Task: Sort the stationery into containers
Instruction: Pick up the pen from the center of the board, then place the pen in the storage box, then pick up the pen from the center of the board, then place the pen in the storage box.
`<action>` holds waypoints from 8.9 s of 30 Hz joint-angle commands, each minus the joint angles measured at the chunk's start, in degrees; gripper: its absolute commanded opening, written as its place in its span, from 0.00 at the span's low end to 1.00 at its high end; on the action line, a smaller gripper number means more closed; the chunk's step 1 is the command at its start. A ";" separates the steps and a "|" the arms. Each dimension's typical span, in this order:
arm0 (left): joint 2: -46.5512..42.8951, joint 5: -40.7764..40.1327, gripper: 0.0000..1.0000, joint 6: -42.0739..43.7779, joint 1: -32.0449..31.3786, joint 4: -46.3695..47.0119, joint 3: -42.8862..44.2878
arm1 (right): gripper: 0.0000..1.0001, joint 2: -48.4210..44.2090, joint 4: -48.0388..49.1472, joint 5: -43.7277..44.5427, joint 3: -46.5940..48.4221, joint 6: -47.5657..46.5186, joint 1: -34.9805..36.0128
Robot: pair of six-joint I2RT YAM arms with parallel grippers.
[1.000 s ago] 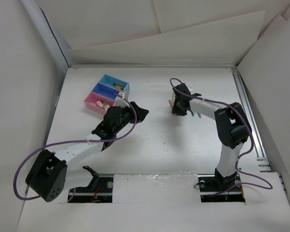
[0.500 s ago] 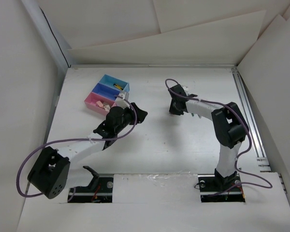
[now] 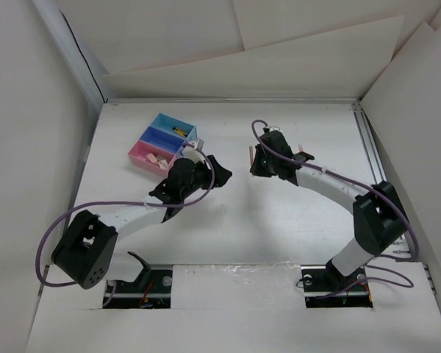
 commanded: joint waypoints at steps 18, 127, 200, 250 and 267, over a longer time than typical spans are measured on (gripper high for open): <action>14.89 13.40 0.43 -5.33 4.77 3.51 14.21 | 0.00 -8.96 11.86 -20.58 -6.70 -5.31 3.26; -15.34 -4.97 0.39 -2.07 2.48 12.30 -7.67 | 0.61 29.61 -7.91 -11.27 33.46 -6.45 -22.40; 12.16 4.17 0.29 -3.47 5.03 2.37 8.41 | 0.00 4.83 13.45 -31.83 2.36 -9.00 2.74; 21.04 -19.64 0.00 -12.18 35.00 3.69 22.21 | 0.54 -19.51 17.14 -21.02 -10.74 -1.96 -0.95; 22.02 -20.96 0.43 -11.47 32.45 4.13 21.16 | 0.54 -19.51 17.14 -17.87 -11.27 -0.74 -2.62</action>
